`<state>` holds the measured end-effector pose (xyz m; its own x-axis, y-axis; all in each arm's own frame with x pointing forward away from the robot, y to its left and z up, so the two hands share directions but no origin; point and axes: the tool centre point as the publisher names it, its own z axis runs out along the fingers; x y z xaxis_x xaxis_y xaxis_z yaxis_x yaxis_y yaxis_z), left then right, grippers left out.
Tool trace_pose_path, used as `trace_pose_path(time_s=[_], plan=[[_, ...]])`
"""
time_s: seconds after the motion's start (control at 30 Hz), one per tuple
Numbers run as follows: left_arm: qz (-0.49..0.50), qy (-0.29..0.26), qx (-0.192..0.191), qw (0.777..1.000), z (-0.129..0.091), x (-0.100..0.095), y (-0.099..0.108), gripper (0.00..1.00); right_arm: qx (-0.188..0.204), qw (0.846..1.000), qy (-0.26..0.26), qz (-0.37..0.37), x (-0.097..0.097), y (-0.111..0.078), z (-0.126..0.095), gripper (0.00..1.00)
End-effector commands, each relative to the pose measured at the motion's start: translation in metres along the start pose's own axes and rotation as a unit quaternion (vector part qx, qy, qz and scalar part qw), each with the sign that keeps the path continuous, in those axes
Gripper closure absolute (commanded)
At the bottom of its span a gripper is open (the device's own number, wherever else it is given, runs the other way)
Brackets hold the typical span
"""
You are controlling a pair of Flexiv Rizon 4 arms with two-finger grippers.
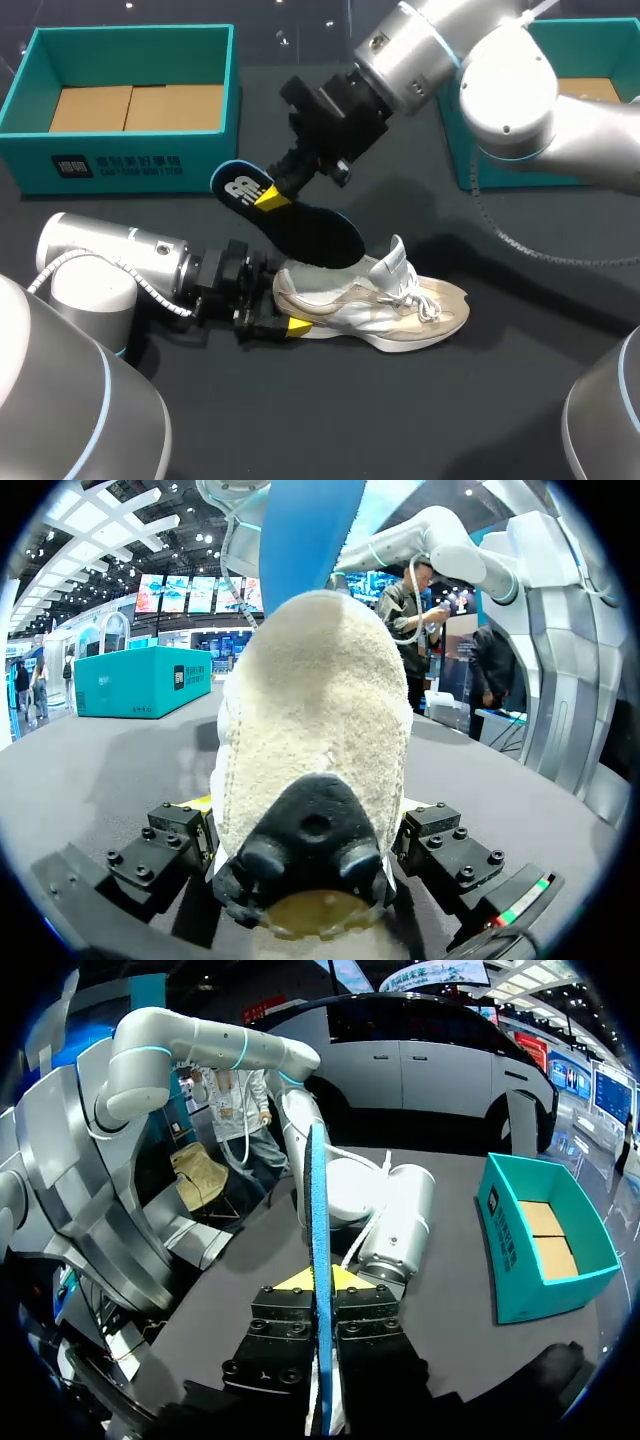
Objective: Take the shoe out of the shoebox, open the shoe tongue, remove and reinsert the insole, then place the shoe into the shoebox
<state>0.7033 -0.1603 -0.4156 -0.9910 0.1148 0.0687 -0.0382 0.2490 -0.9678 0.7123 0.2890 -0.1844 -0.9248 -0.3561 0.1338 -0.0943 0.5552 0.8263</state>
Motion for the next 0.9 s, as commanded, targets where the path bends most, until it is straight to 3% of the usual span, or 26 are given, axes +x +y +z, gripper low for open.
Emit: trace_pose_path(time_s=[0.03,0.3,0.5,0.57,0.63,0.9], plan=[[0.0,0.0,0.0,1.0,0.002,0.0,0.002,1.0,-0.026,0.999,-0.029,-0.001,0.018,-0.009,-0.007,1.0],[0.0,0.0,0.0,1.0,0.002,0.0,0.002,1.0,-0.031,0.999,-0.031,-0.005,0.021,-0.005,-0.009,1.0],[0.0,0.0,0.0,1.0,0.002,0.0,0.002,1.0,-0.089,0.995,-0.049,-0.013,0.047,0.036,-0.042,1.0],[0.0,0.0,0.0,1.0,0.002,0.0,0.002,1.0,-0.154,0.987,-0.05,-0.014,0.055,0.046,-0.053,1.0],[0.0,0.0,0.0,1.0,0.002,0.0,0.002,1.0,-0.17,0.984,-0.052,-0.002,0.062,0.054,-0.061,1.0],[0.0,0.0,0.0,1.0,0.002,0.0,0.002,1.0,-0.172,0.984,-0.05,0.002,0.068,0.059,-0.067,1.0]])
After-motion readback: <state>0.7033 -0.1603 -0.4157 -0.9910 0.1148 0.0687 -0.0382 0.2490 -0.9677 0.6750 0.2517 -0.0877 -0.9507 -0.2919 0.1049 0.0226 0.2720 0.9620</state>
